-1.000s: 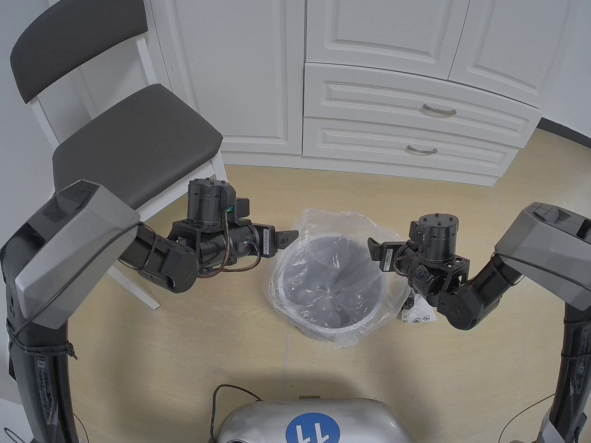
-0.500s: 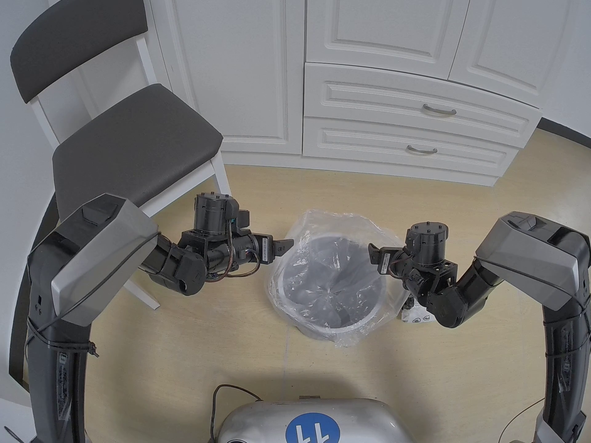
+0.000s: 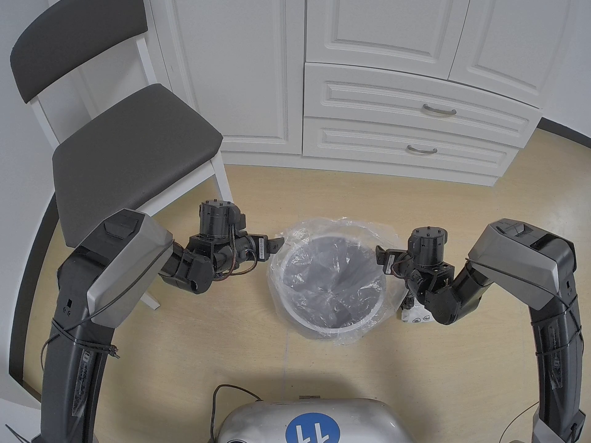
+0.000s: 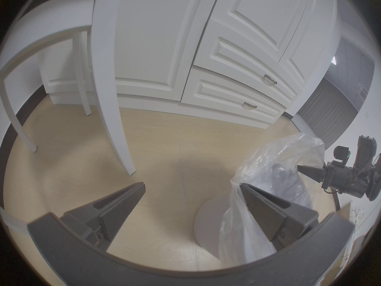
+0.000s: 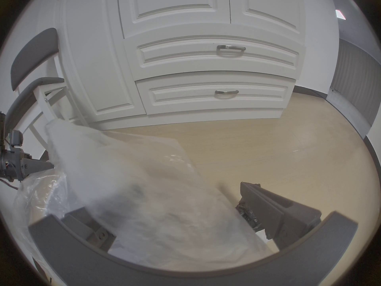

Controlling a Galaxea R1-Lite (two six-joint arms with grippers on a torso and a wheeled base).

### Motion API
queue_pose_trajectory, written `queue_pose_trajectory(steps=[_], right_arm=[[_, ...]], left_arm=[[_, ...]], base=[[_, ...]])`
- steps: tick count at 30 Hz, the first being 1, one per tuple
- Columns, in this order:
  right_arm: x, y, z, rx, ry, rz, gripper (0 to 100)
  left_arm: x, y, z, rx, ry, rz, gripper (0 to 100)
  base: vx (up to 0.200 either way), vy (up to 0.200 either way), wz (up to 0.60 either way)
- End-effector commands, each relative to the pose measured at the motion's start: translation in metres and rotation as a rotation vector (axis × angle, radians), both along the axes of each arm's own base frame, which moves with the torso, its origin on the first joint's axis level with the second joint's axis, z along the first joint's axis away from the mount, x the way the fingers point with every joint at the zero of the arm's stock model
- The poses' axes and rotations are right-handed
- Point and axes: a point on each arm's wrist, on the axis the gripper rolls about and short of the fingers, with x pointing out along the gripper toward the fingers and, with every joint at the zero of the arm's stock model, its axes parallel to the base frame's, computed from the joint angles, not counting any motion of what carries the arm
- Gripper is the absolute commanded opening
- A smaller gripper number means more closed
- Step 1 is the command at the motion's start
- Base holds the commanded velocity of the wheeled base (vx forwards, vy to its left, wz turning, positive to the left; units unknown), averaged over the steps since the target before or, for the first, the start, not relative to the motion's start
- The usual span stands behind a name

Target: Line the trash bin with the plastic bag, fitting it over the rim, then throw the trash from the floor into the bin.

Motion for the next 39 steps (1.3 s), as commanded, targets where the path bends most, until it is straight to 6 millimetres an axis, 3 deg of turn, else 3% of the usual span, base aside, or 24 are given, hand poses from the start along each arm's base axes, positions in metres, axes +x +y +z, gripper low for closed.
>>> queue_pose_trajectory(steps=[1,5,12,19,31,37,39], right_arm=[[0.002,-0.002,-0.010,-0.006,0.018,-0.004,100],[-0.003,0.002,-0.008,-0.007,0.019,0.007,100],[-0.034,0.031,0.021,0.021,-0.006,0.088,100],[-0.046,0.046,0.035,0.059,-0.075,0.129,100],[-0.040,0.042,0.042,0.085,-0.118,0.116,100],[-0.028,0.035,0.042,0.105,-0.138,0.086,100],[-0.018,0.029,0.034,0.106,-0.135,0.062,100]], left_arm=[[0.002,0.000,-0.011,0.005,0.015,0.003,100],[-0.001,0.001,-0.001,0.000,0.002,0.003,100],[-0.020,0.006,0.030,-0.008,-0.014,-0.019,100],[-0.030,0.005,0.041,-0.016,-0.014,-0.049,100],[-0.028,0.003,0.034,-0.013,-0.007,-0.051,100],[-0.026,0.003,0.030,-0.012,-0.004,-0.049,100],[-0.022,0.003,0.025,-0.011,0.000,-0.042,100]], base=[[0.000,0.000,0.00],[0.000,0.000,0.00],[0.000,0.000,0.00],[0.000,0.000,0.00],[0.000,0.000,0.00],[0.000,0.000,0.00],[0.000,0.000,0.00]])
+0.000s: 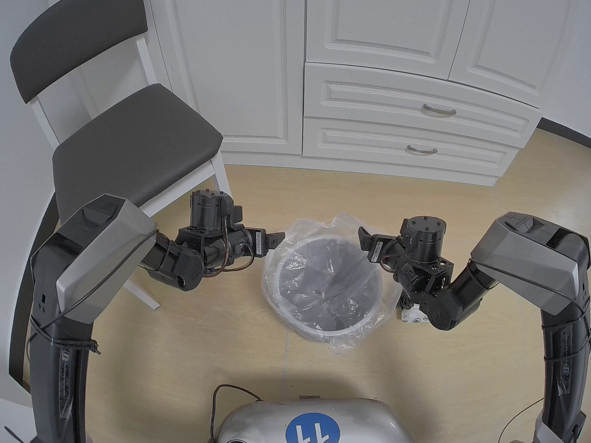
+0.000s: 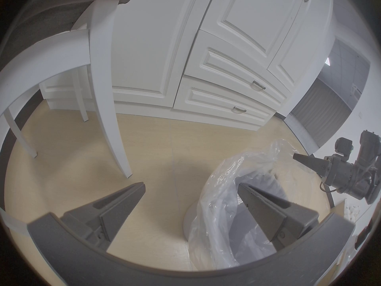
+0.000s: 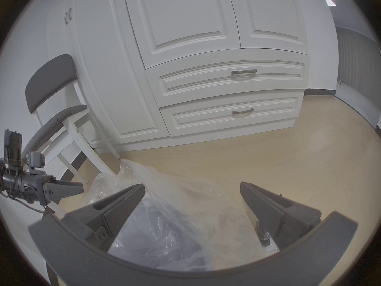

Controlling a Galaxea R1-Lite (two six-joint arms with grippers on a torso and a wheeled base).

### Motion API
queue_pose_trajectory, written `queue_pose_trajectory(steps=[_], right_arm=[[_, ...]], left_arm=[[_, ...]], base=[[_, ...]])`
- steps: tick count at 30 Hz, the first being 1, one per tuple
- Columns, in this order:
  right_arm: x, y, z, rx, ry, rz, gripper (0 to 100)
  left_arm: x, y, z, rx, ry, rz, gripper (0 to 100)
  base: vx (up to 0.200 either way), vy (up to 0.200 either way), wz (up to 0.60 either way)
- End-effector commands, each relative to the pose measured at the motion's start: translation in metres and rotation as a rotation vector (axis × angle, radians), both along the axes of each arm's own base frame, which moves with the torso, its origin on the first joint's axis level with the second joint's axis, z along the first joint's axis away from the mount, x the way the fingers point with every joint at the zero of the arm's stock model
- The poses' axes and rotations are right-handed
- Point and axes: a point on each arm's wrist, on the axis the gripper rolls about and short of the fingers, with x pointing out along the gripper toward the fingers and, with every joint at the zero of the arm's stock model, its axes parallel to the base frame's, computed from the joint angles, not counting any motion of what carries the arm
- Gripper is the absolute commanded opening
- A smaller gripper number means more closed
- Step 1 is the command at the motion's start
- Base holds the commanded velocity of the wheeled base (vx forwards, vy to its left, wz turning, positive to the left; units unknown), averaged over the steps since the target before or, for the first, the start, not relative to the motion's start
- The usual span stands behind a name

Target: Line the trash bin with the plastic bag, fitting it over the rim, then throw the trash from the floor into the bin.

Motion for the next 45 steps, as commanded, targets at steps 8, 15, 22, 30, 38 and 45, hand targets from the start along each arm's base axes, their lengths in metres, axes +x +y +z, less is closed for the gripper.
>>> queue_pose_trajectory(steps=[8,15,22,30,38,45], right_arm=[[0.030,-0.020,-0.033,-0.008,0.026,-0.070,100],[0.045,-0.032,-0.046,-0.008,0.028,-0.105,100],[0.055,-0.038,-0.057,-0.006,0.025,-0.127,100],[0.055,-0.038,-0.068,-0.016,0.046,-0.127,100],[0.055,-0.037,-0.079,-0.030,0.082,-0.125,100],[0.053,-0.036,-0.093,-0.049,0.129,-0.122,100]], left_arm=[[0.021,-0.003,-0.022,0.003,-0.008,0.040,100],[0.039,-0.005,-0.035,-0.008,-0.038,0.124,100],[0.049,-0.010,-0.038,-0.053,-0.050,0.172,100],[0.047,-0.009,-0.043,-0.035,-0.023,0.172,100],[0.048,-0.005,-0.049,-0.007,0.008,0.176,100],[0.049,0.000,-0.064,0.058,0.021,0.164,100]], base=[[0.000,0.000,0.00],[0.000,0.000,0.00],[0.000,0.000,0.00],[0.000,0.000,0.00],[0.000,0.000,0.00],[0.000,0.000,0.00]])
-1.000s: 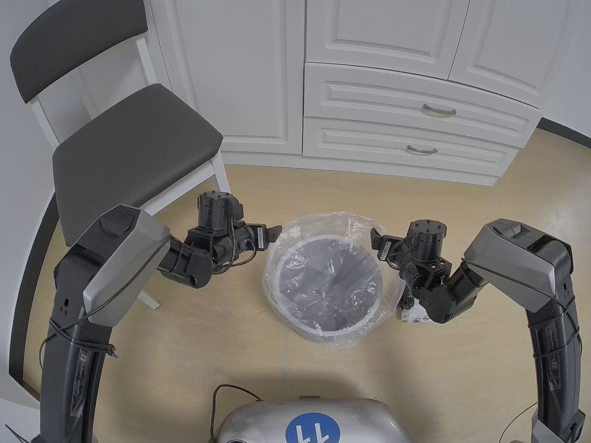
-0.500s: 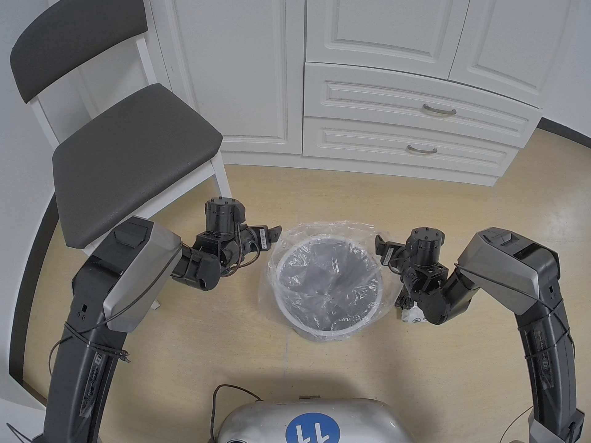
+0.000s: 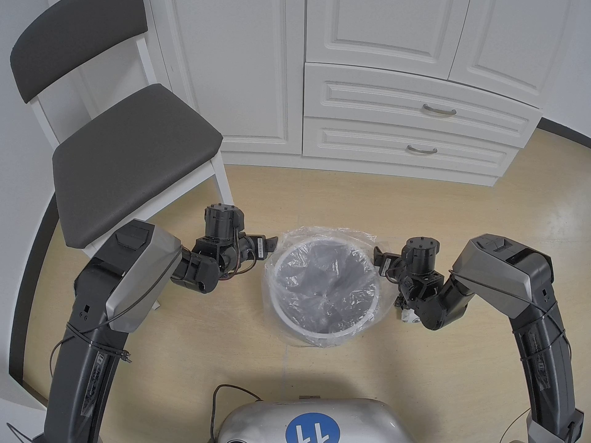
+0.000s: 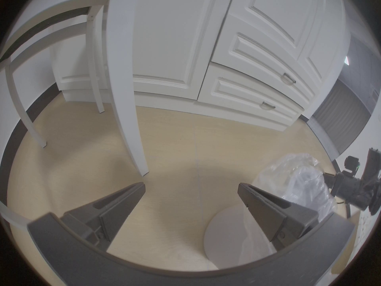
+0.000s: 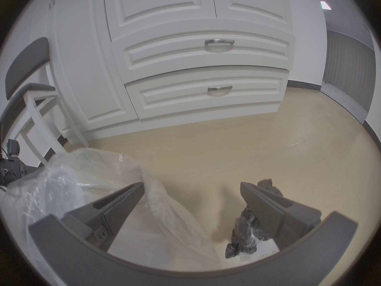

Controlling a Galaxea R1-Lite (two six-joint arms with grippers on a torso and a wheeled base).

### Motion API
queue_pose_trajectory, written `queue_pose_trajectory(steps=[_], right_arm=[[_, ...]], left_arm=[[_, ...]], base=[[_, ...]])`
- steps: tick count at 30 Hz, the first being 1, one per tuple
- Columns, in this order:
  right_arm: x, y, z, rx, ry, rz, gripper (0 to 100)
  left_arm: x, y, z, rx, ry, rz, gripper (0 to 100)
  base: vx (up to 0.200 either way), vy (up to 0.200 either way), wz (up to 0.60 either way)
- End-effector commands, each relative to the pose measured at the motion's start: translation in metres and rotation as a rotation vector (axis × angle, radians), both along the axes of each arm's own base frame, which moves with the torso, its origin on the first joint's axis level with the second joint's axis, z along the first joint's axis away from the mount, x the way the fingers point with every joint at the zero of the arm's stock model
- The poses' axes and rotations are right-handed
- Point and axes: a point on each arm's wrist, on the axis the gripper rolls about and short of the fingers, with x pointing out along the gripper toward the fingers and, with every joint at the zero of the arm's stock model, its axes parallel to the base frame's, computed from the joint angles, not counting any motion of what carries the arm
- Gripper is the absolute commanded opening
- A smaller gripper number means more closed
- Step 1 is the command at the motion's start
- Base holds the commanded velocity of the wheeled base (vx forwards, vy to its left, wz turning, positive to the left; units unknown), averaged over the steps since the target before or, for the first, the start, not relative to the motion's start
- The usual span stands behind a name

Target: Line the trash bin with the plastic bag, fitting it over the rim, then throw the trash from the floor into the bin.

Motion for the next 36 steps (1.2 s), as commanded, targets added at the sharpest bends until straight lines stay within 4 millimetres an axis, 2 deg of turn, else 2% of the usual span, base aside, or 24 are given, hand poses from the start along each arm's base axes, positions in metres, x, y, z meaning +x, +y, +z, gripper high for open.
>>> queue_pose_trajectory(steps=[1,5,10,12,17,18,19,25,30,36], right_arm=[[-0.002,0.001,-0.012,-0.013,0.037,0.003,100],[-0.003,0.001,-0.019,-0.023,0.067,0.005,100],[-0.001,0.002,-0.015,-0.014,0.047,0.006,100],[0.000,0.003,-0.004,-0.007,0.025,0.001,100],[-0.002,0.004,0.019,0.022,-0.023,0.000,100],[-0.003,0.005,0.019,0.022,-0.023,0.001,100],[-0.005,0.005,0.026,0.025,-0.031,0.003,100],[-0.010,0.007,0.035,0.026,-0.036,0.011,100],[-0.016,0.005,0.042,0.012,-0.021,0.012,100],[-0.037,0.001,0.075,0.010,-0.010,0.042,100]], left_arm=[[0.000,0.003,-0.012,0.020,0.020,0.000,100],[0.000,0.004,-0.018,0.031,0.030,-0.001,100],[0.003,0.007,-0.015,0.031,0.019,0.005,100],[0.006,0.017,-0.004,0.023,-0.002,0.025,100],[0.004,0.027,0.026,-0.001,-0.049,0.043,100],[0.004,0.027,0.027,-0.001,-0.049,0.043,100],[-0.002,0.028,0.038,-0.005,-0.054,0.033,100],[-0.026,0.020,0.054,-0.024,-0.070,-0.043,100],[-0.043,0.011,0.045,-0.029,-0.052,-0.143,100],[-0.048,0.011,0.033,0.006,-0.034,-0.198,100]], base=[[0.000,0.000,0.00],[0.000,0.000,0.00],[0.000,0.000,0.00],[0.000,0.000,0.00],[0.000,0.000,0.00],[0.000,0.000,0.00],[0.000,0.000,0.00],[0.000,0.000,0.00],[0.000,0.000,0.00],[0.000,0.000,0.00]])
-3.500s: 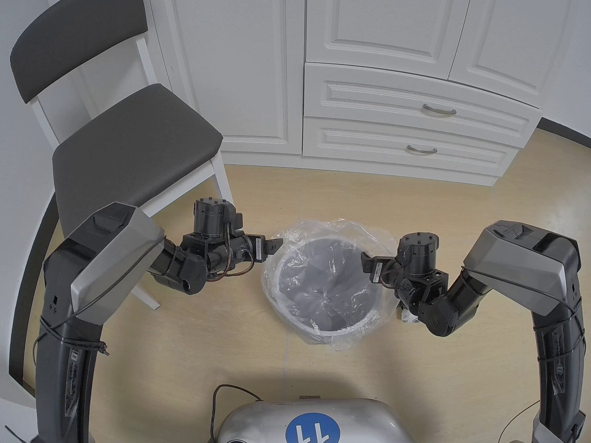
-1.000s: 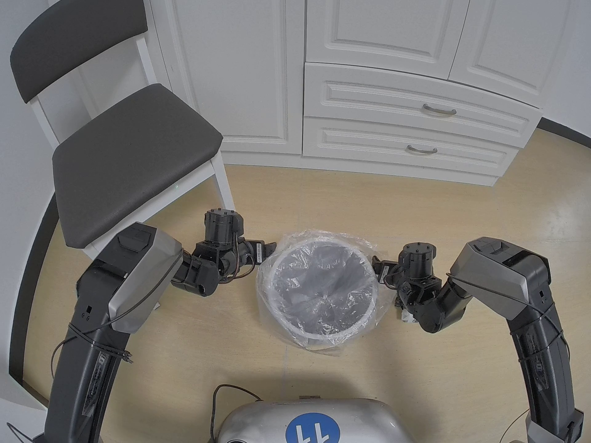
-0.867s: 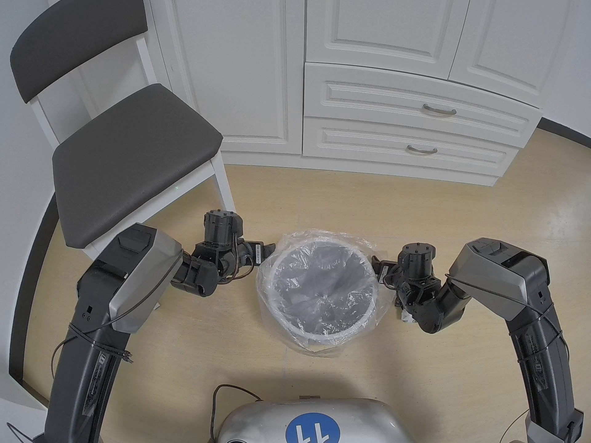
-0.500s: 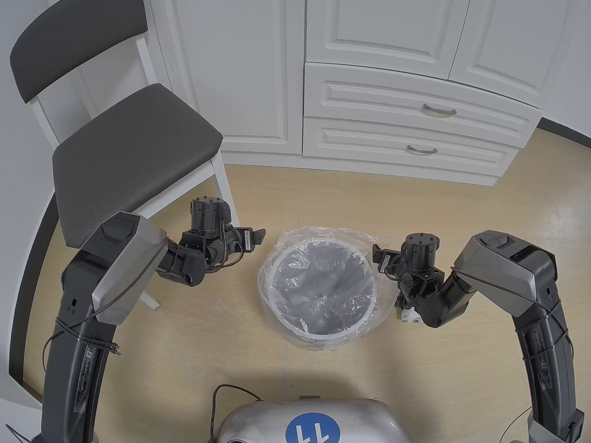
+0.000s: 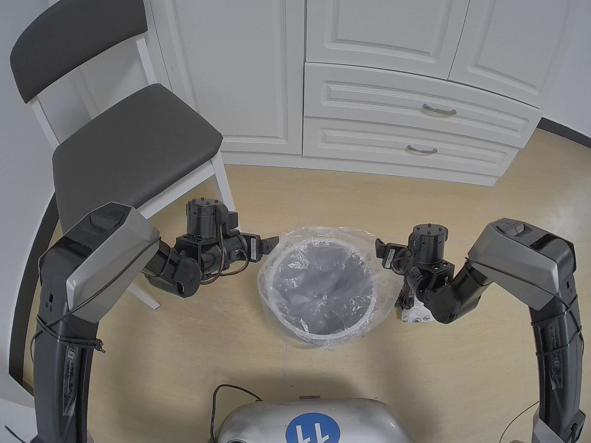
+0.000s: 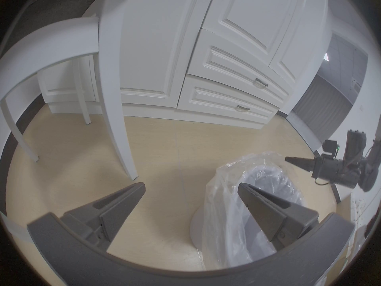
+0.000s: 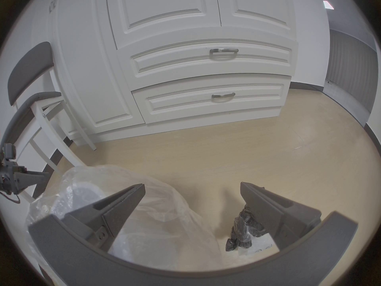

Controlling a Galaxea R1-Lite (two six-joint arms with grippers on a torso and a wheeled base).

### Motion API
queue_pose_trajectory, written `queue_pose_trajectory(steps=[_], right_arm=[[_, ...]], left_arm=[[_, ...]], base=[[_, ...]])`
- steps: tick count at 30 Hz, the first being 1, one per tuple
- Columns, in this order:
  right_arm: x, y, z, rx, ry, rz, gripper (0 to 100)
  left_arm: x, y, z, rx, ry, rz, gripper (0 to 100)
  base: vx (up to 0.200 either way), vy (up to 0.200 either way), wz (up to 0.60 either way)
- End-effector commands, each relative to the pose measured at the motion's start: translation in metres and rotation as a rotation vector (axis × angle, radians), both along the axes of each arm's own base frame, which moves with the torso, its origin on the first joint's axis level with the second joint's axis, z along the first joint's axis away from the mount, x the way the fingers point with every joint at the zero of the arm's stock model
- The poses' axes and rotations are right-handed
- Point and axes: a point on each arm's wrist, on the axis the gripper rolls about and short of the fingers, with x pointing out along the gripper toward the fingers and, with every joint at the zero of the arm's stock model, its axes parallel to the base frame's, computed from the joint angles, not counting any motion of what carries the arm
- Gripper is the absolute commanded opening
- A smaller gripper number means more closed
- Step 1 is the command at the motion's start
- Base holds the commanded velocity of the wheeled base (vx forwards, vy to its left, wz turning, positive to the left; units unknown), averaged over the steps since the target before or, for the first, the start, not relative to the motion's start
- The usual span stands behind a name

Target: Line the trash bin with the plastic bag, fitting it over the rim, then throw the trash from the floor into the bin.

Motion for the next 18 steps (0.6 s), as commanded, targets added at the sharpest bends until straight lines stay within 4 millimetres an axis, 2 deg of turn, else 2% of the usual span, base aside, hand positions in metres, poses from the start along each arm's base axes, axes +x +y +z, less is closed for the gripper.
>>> queue_pose_trajectory(steps=[1,4,7,10,12,18], right_arm=[[-0.019,-0.002,0.038,0.007,-0.006,0.038,100],[-0.032,-0.004,0.044,0.004,0.063,0.099,100],[-0.034,-0.008,0.036,-0.018,0.131,0.095,100],[-0.032,-0.010,0.027,-0.029,0.164,0.090,100],[-0.029,-0.012,0.015,-0.048,0.194,0.085,100],[-0.018,-0.021,0.002,-0.069,0.204,0.060,100]], left_arm=[[-0.009,-0.002,-0.001,0.007,0.005,-0.053,100],[-0.012,-0.001,-0.004,0.004,0.013,-0.085,100],[-0.012,0.001,-0.008,0.025,0.012,-0.094,100],[-0.012,0.002,-0.011,0.043,0.016,-0.097,100],[-0.010,0.003,-0.014,0.053,0.018,-0.089,100],[-0.009,0.006,-0.018,0.072,0.043,-0.088,100]], base=[[0.000,0.000,0.00],[0.000,0.000,0.00],[0.000,0.000,0.00],[0.000,0.000,0.00],[0.000,0.000,0.00],[0.000,0.000,0.00]])
